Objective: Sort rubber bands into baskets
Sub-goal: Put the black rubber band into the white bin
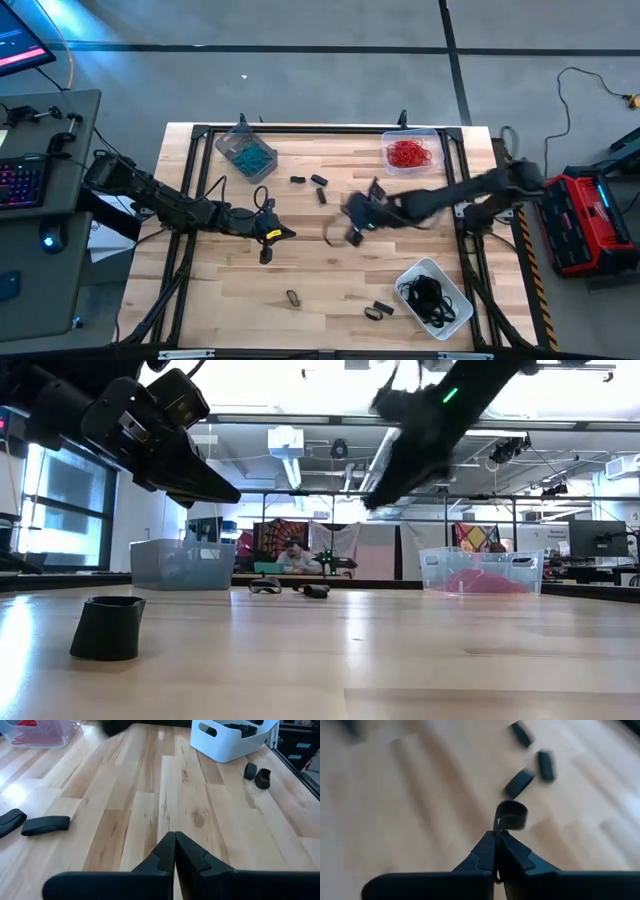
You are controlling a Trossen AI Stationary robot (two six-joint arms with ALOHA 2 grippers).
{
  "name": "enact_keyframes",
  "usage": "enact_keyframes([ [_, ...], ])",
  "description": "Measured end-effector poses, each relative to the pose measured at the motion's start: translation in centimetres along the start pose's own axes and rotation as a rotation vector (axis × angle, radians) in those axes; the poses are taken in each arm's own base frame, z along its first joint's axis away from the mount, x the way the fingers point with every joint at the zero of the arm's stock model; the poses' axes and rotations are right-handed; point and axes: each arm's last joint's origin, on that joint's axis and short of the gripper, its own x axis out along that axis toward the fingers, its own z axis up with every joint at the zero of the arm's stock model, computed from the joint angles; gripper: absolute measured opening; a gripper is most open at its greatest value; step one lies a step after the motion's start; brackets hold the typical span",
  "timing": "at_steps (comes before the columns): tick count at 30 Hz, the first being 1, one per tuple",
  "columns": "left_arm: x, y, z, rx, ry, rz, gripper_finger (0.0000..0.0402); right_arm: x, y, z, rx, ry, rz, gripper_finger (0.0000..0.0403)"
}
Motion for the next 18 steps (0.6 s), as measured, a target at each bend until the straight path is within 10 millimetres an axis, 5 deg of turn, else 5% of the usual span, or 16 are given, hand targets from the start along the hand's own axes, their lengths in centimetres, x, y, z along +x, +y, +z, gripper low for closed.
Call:
enact_keyframes([
  [10,0.0,-0.1,0.0,0.000,0.000,-0.004,0.0000,-13.0,3.8,-7.2,0.043,0.198,0.172,0.0001],
  [18,0.0,-0.1,0.0,-0.003,0.002,-0.004,0.0000,-18.0,5.5,-13.4,0.197,0.358,0.178,0.0001],
])
